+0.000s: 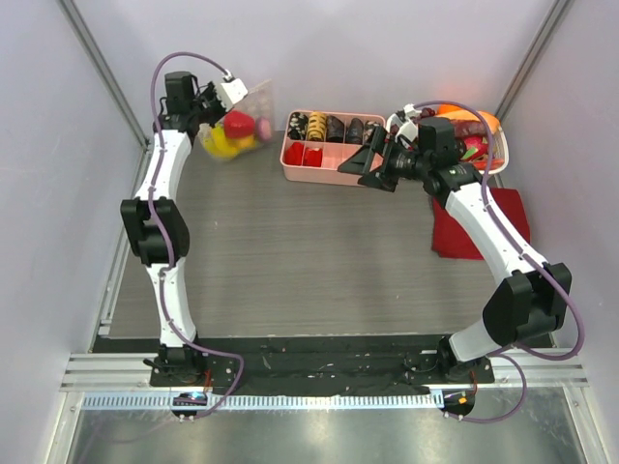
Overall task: Place the food in the zip-top bag and seal the zipper
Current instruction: Place the zipper food storage bag at the center of the board.
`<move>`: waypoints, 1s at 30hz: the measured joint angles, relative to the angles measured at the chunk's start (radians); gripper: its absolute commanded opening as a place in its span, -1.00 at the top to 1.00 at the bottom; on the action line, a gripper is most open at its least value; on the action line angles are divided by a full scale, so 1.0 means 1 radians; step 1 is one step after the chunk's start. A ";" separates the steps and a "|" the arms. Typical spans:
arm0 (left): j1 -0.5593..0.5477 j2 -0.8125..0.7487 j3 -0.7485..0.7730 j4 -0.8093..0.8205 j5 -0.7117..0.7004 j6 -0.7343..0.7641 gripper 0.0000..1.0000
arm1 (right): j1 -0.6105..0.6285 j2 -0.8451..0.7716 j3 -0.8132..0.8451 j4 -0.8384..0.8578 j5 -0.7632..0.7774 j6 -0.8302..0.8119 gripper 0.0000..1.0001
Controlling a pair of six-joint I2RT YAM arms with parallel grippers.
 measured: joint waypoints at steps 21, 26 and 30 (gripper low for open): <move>-0.032 -0.386 -1.076 0.021 0.095 0.135 0.95 | -0.026 -0.056 -0.115 -0.008 -0.102 -0.062 -0.99; -0.054 -0.514 -1.139 -0.032 0.095 0.098 -0.22 | -0.027 -0.097 -0.146 -0.039 -0.101 -0.140 -0.99; -0.086 -0.635 -1.167 -0.075 0.096 -0.008 -0.96 | -0.030 -0.133 -0.156 -0.098 -0.076 -0.236 -0.99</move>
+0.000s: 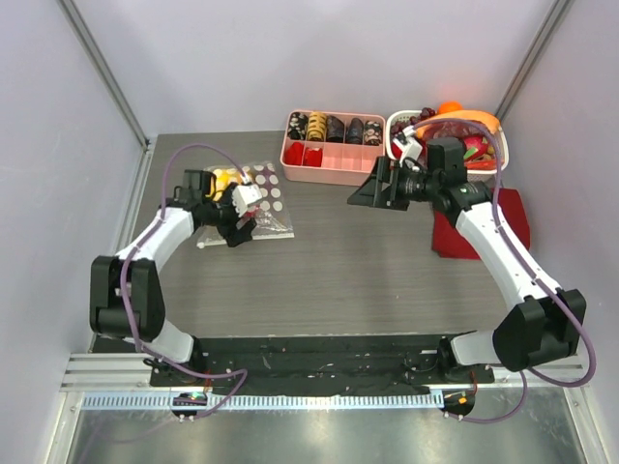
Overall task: Place the food in the zip-top bag and seal the zipper
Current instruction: Place the zipper food storage bag at the center of the board, then reset both arms
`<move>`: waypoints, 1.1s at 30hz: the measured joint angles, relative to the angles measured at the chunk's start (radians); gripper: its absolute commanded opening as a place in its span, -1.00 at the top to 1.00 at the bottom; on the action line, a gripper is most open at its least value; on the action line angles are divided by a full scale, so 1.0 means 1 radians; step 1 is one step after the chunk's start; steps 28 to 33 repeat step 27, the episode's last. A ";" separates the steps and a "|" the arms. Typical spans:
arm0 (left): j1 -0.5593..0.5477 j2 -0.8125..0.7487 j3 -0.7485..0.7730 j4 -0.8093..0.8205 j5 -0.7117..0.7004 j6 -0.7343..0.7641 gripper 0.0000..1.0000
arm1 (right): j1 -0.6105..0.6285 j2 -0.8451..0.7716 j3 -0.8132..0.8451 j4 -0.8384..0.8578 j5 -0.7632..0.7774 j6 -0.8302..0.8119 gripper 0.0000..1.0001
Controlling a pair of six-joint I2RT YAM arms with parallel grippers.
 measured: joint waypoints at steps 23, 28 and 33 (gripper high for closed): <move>0.039 -0.320 0.370 -0.567 -0.217 -0.859 -1.00 | -0.216 -0.319 -0.114 -0.214 0.338 -0.323 -0.99; 0.039 -0.357 0.294 -0.604 -0.272 -0.879 -0.99 | -0.216 -0.348 -0.167 -0.224 0.341 -0.316 -0.99; 0.039 -0.357 0.294 -0.604 -0.272 -0.879 -0.99 | -0.216 -0.348 -0.167 -0.224 0.341 -0.316 -0.99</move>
